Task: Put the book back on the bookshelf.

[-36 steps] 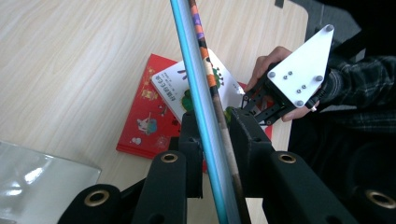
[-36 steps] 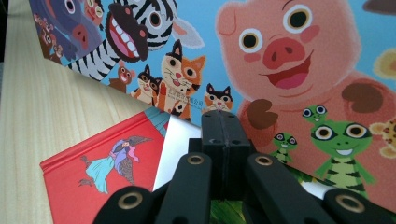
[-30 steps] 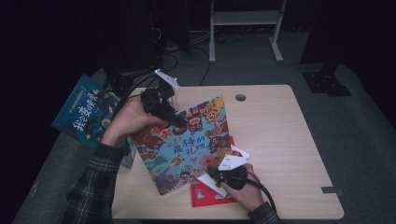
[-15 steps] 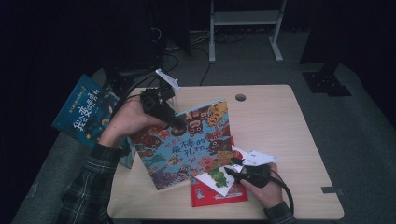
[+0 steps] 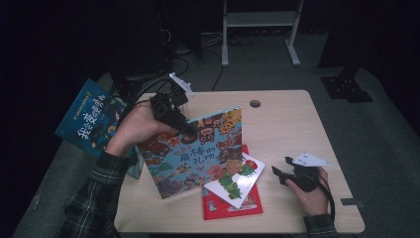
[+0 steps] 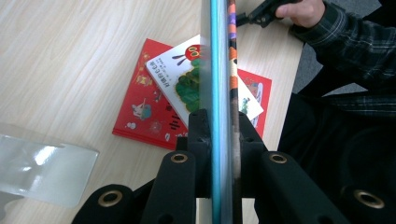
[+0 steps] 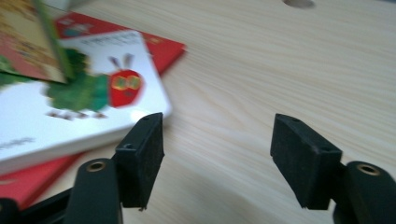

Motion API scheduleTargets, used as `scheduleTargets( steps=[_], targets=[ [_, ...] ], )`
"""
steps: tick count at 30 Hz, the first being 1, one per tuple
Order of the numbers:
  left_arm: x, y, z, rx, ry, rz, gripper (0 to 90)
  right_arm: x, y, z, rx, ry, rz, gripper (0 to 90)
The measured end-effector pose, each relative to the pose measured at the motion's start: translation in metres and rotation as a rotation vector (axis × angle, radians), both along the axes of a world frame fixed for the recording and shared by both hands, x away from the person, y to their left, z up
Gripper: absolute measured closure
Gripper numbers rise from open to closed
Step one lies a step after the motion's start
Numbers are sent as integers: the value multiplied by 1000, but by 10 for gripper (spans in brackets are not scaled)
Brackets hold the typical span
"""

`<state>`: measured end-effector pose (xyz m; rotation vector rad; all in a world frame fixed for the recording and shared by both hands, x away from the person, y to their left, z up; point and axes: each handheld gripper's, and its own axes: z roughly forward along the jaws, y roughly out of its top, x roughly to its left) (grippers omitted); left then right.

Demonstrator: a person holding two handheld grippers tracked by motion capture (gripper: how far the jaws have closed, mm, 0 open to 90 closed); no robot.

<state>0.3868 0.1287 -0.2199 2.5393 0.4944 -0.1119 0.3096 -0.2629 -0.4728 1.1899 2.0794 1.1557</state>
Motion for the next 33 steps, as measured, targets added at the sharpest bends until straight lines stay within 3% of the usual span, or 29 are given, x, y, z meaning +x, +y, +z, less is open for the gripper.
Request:
scheduleTargets(
  steps=[6,11,17,24,33],
  targets=[
    [-2,9,3,13,-17,22,806,7,-8,-8,-11,50,-46,310],
    [-5,22,7,9,-26,51,806,10,-9,-11,-27,71,-53,297],
    [-8,40,14,-7,-24,92,806,14,-6,-13,-60,142,-53,264],
    [-10,59,22,-4,-40,145,806,14,-4,-13,-78,143,-57,248],
    [-17,79,26,8,-46,172,805,14,-4,-14,-77,146,-57,231]
  ],
)
